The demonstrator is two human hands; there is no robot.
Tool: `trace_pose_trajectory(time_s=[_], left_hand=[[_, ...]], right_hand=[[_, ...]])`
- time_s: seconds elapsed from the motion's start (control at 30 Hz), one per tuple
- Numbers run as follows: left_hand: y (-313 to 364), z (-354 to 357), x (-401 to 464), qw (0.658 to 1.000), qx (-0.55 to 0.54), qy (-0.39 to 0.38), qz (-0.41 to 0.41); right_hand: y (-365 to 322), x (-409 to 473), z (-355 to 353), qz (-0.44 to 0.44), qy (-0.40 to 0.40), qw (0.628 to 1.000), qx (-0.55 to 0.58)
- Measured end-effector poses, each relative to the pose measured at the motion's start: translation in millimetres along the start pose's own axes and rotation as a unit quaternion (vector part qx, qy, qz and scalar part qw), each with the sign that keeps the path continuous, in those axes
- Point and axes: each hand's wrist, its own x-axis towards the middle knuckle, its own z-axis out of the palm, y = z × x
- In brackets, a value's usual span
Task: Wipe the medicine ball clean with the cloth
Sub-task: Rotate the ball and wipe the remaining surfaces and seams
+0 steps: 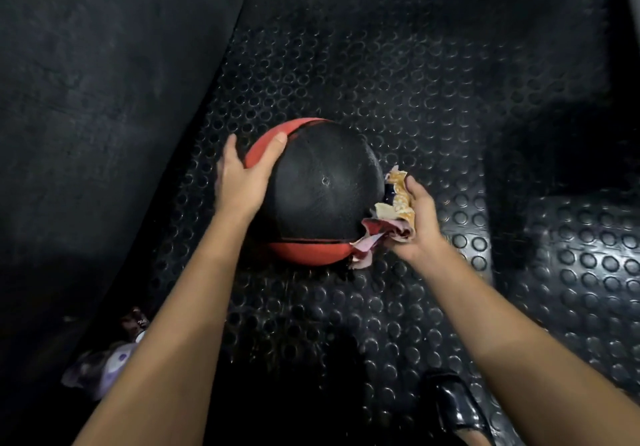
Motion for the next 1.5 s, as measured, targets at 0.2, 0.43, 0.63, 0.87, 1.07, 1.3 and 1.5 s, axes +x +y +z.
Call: trace_pose_trajectory(time_s=[0.2, 0.43, 0.63, 0.87, 1.07, 1.3, 1.5], left_hand=[[-2, 5, -3, 0.996, -0.066, -0.046, -0.027], [-11, 13, -11, 0.997, -0.071, 0.005, -0.027], [-38, 27, -16, 0.964, -0.251, -0.066, -0.059], [-65, 23, -30, 0.964, -0.237, -0.055, -0.109], [-55, 10, -33, 0.988, -0.135, 0.071, 0.02], [-41, 18, -45, 0.987, -0.081, 0.053, 0.127], [-20, 36, -55, 0.986, -0.01, 0.121, 0.115]], right_hand=[[8, 3, -8, 0.066, -0.021, 0.997, 0.036], [11, 3, -7, 0.028, 0.021, 0.999, 0.031], [-33, -8, 16, -0.13, -0.018, 0.985, -0.109], [-30, -37, 24, -0.215, 0.051, 0.871, -0.439], [9, -55, 18, -0.345, 0.101, 0.77, -0.527], [-1, -68, 33, -0.374, 0.11, 0.697, -0.602], [-13, -90, 81, -0.467, 0.023, 0.508, -0.723]])
